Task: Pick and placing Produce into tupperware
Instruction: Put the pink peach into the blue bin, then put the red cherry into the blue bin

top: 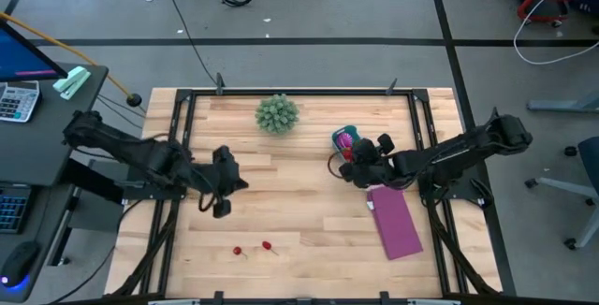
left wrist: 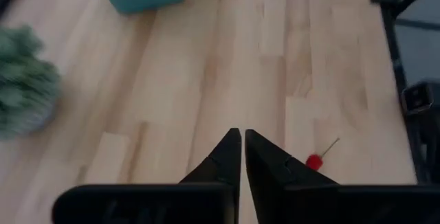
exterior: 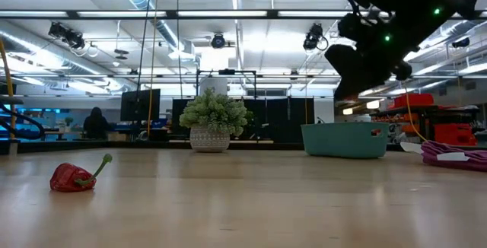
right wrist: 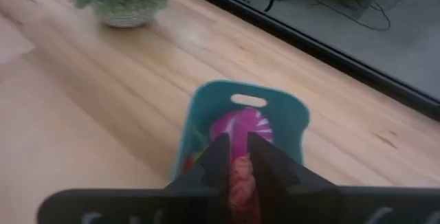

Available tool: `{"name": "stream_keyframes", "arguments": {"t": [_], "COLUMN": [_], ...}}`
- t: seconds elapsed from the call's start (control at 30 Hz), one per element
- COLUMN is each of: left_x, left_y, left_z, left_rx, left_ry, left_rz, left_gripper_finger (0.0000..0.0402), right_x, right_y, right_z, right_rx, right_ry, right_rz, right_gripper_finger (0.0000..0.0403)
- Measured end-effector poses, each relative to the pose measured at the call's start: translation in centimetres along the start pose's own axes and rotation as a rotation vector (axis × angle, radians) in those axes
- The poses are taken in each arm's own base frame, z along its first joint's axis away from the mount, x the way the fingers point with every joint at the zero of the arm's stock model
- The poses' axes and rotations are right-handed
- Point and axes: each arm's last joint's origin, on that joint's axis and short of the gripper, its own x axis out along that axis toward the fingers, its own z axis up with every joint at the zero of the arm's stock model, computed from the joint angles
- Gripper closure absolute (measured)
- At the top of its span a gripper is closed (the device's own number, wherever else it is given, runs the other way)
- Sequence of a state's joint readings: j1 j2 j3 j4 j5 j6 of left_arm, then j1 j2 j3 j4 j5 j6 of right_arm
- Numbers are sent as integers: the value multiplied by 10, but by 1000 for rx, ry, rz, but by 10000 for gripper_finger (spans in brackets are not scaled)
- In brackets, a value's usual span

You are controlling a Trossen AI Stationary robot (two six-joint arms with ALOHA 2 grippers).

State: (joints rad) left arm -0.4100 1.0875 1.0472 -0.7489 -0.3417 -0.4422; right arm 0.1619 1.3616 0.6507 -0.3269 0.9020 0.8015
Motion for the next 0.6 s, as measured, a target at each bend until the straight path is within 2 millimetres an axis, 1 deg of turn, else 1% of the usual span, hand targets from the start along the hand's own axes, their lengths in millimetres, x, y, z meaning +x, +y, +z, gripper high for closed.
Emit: {"name": "stream_keyframes", "arguments": {"t": [0.1,0.17,0.37,0.47,0.6], "left_x": [19,31,59,73,90], "left_y": [-4,-9,-27,-32,-38], "left_z": [-20,-32,-67,-83,-100], "left_rx": [-26,-49,-19,-44,-64], "left_ry": [4,-20,-99,-76,-10], "left_rz": [-18,-48,-163,-168,-135], "left_gripper_finger": [361,357,354,354,353], "right_x": [8,12,31,40,49], "right_y": [-5,-5,-13,-17,-21], "right_z": [-2,-1,1,1,3], "right_rx": [28,53,80,92,124], "right_ry": [-4,-2,94,119,144], "right_rz": [-12,-14,-14,-37,-38], "right_gripper_finger": [348,345,317,298,275]}}
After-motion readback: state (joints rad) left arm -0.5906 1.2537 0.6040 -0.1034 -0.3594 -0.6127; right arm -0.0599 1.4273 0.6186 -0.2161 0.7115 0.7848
